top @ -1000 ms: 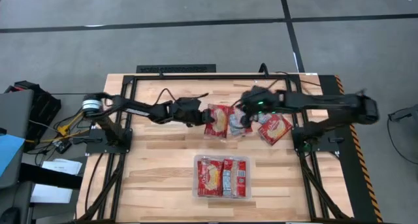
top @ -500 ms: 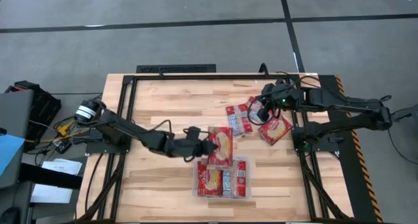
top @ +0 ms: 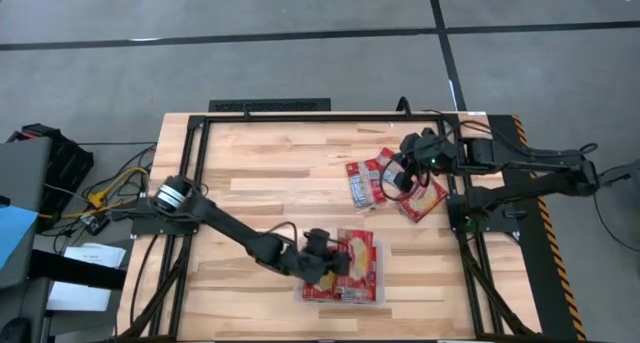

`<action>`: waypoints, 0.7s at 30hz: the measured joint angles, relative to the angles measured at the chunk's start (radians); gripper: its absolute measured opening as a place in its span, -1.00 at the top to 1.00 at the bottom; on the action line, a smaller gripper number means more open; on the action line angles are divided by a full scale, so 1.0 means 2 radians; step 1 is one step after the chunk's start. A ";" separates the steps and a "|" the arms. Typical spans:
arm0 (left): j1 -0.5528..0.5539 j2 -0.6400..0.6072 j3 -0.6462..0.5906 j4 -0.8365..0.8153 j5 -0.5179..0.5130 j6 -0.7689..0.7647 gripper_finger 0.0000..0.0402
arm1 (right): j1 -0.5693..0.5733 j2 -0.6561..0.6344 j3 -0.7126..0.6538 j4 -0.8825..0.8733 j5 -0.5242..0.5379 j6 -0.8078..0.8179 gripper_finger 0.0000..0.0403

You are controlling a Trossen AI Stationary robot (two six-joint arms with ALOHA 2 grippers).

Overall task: Sort popcorn bags into baskets
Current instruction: Put the red popcorn bag into the white bin

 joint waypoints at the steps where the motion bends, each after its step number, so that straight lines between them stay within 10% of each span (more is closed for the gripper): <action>1: -0.002 0.009 0.007 -0.005 -0.001 -0.005 0.98 | 0.003 0.000 0.000 0.001 0.000 0.006 0.84; 21: 0.000 0.095 0.079 -0.003 0.020 -0.023 0.80 | 0.056 0.000 0.000 -0.007 0.001 0.026 0.79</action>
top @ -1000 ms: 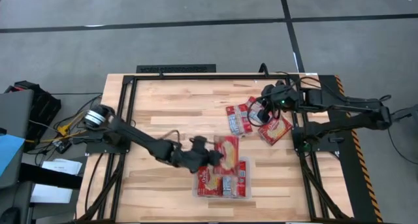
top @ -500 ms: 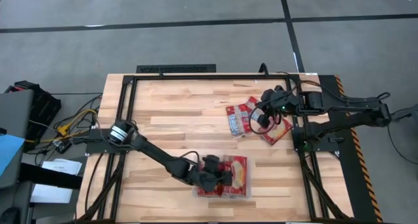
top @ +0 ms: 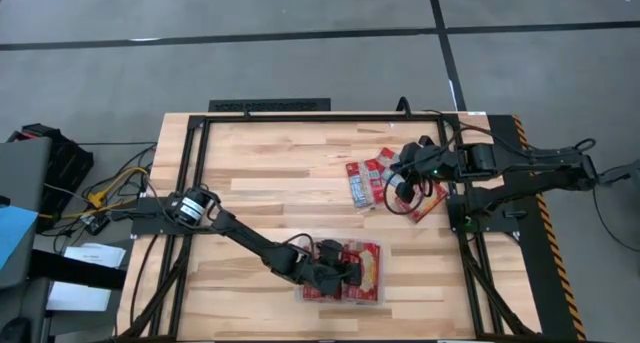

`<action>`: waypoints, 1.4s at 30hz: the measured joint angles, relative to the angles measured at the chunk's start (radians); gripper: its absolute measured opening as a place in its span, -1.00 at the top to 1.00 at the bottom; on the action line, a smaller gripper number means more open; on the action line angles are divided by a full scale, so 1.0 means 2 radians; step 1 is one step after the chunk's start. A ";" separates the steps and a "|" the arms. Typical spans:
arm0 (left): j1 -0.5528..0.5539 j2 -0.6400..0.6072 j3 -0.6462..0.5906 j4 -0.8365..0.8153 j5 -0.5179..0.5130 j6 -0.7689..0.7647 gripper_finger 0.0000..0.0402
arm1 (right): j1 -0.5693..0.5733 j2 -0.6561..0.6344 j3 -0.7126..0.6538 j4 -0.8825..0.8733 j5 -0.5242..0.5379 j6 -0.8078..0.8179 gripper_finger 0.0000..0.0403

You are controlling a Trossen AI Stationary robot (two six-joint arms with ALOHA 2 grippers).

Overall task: Sort popcorn bags into baskets
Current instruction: Put the red popcorn bag into the white bin

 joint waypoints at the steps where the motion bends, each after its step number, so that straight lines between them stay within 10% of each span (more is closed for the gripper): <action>1: 0.001 0.000 0.000 0.001 0.003 0.000 0.75 | 0.001 0.000 0.000 0.000 0.000 0.000 0.79; 18: 0.022 -0.009 -0.001 0.033 0.077 0.018 -0.33 | 0.002 0.000 0.000 -0.008 0.000 -0.005 0.82; 42: 0.075 -0.177 -0.001 -0.173 0.020 0.123 -0.40 | -0.036 0.020 -0.013 -0.040 0.052 0.061 0.88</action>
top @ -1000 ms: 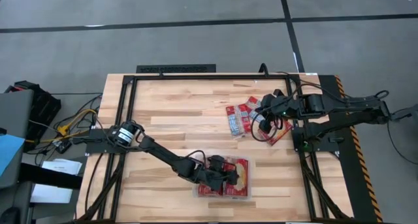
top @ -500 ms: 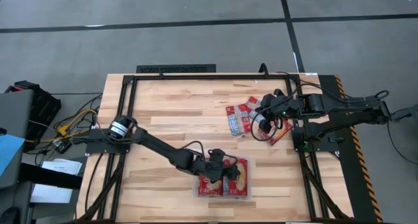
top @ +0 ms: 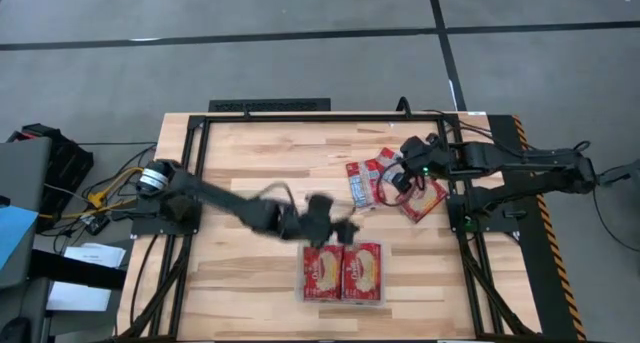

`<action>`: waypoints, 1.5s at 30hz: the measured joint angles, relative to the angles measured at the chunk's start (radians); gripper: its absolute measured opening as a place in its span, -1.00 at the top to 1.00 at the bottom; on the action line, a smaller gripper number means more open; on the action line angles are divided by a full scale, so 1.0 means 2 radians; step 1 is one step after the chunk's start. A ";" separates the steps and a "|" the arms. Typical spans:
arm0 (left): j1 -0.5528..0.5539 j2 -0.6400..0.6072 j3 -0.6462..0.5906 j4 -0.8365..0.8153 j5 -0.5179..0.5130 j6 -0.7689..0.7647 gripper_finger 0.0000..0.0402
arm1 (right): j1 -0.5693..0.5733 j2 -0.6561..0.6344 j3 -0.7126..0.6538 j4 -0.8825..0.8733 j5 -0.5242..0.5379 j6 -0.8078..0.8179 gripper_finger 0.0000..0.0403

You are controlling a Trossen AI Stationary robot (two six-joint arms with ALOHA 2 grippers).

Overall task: Sort popcorn bags into baskets
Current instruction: Put the red popcorn bag into the white bin

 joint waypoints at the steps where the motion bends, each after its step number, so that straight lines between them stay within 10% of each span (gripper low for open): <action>1: 0.018 -0.005 0.000 0.005 0.020 0.033 -0.40 | -0.008 0.004 -0.008 0.002 -0.001 0.010 0.87; 9: 0.156 0.006 -0.004 0.007 0.197 0.141 -0.40 | -0.089 0.034 -0.098 0.036 -0.059 0.029 0.81; 22: 0.247 0.007 -0.239 0.226 0.195 0.043 -0.40 | -0.134 0.072 -0.210 0.250 -0.162 0.032 0.92; 45: 0.295 0.105 -0.239 0.327 0.313 0.028 -0.40 | -0.085 0.255 -0.163 0.352 -0.184 0.093 0.89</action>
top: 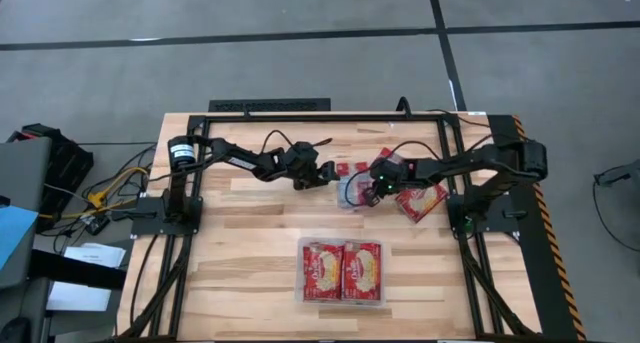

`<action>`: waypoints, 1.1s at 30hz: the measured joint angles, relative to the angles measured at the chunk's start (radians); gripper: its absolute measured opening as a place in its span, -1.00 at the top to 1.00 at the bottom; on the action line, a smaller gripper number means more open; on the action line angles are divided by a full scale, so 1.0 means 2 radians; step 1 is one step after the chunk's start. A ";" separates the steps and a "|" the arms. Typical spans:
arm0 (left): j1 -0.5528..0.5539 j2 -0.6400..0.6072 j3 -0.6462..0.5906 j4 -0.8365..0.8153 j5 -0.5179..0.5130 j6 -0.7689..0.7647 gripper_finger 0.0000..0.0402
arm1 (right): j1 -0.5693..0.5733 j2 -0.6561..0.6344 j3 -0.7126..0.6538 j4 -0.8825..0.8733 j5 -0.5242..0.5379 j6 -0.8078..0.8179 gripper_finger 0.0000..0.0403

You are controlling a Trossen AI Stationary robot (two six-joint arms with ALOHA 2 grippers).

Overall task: Sort popcorn bags into baskets
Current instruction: Put the red popcorn bag into the white bin

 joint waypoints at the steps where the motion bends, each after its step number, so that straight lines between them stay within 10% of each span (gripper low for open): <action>1: 0.000 0.000 0.000 0.000 -0.001 0.003 -0.40 | 0.000 0.010 0.002 0.007 -0.001 -0.004 0.90; 21: 0.000 0.001 -0.001 0.003 0.005 0.008 -0.34 | 0.004 0.141 0.143 0.023 -0.045 -0.118 0.91; 33: 0.004 -0.027 -0.004 -0.006 0.027 0.024 0.91 | 0.002 0.027 0.143 -0.094 -0.008 -0.167 0.79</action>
